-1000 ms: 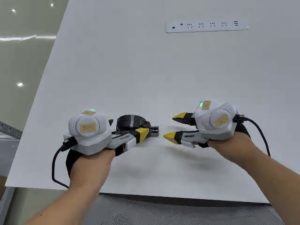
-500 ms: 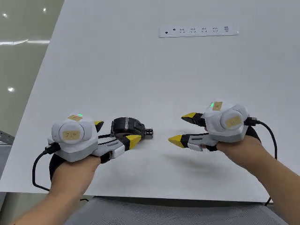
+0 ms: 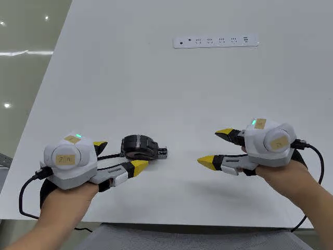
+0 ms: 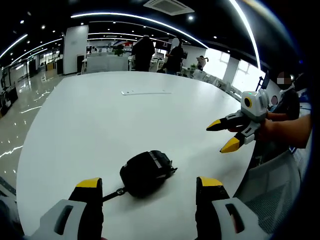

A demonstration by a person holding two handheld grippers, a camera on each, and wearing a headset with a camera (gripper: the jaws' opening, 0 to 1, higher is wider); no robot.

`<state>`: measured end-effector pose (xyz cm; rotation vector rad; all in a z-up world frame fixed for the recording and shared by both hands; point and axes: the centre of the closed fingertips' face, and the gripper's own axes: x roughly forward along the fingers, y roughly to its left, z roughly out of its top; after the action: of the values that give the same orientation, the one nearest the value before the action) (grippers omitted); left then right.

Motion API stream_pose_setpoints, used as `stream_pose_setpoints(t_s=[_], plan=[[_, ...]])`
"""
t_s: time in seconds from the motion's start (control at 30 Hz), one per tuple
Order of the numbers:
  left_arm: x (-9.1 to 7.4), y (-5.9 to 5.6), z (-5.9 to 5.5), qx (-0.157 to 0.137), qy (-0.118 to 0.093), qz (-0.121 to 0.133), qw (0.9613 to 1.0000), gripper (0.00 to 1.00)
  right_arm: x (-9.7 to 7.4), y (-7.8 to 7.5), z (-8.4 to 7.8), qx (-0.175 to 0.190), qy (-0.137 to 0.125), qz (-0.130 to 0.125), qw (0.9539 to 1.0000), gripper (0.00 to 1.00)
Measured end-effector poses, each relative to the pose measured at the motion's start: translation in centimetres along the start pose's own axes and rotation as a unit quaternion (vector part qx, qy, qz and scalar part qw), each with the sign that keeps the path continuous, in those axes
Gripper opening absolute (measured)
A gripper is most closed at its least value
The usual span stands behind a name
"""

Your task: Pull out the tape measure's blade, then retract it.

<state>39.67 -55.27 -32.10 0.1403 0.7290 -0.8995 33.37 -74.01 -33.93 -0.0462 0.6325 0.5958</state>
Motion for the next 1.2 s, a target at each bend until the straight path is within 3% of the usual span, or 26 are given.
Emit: stream_pose_setpoints(t_s=[0.53, 0.87, 1.2], plan=[[-1.7, 0.3, -1.1, 0.001, 0.005, -0.024, 0.9997, 0.77, -3.6, -1.1, -1.3, 0.014, -0.005, -0.03, 0.9994, 0.66], [-2.5, 0.7, -1.7, 0.001, 0.004, -0.032, 0.9995, 0.81, -5.4, -1.2, -3.0, 0.027, 0.003, -0.038, 0.9989, 0.76], [-3.5, 1.4, -2.0, -0.001, 0.003, -0.03, 0.9995, 0.82, -7.2, -1.2, -3.9, 0.038, 0.006, -0.052, 0.9979, 0.78]])
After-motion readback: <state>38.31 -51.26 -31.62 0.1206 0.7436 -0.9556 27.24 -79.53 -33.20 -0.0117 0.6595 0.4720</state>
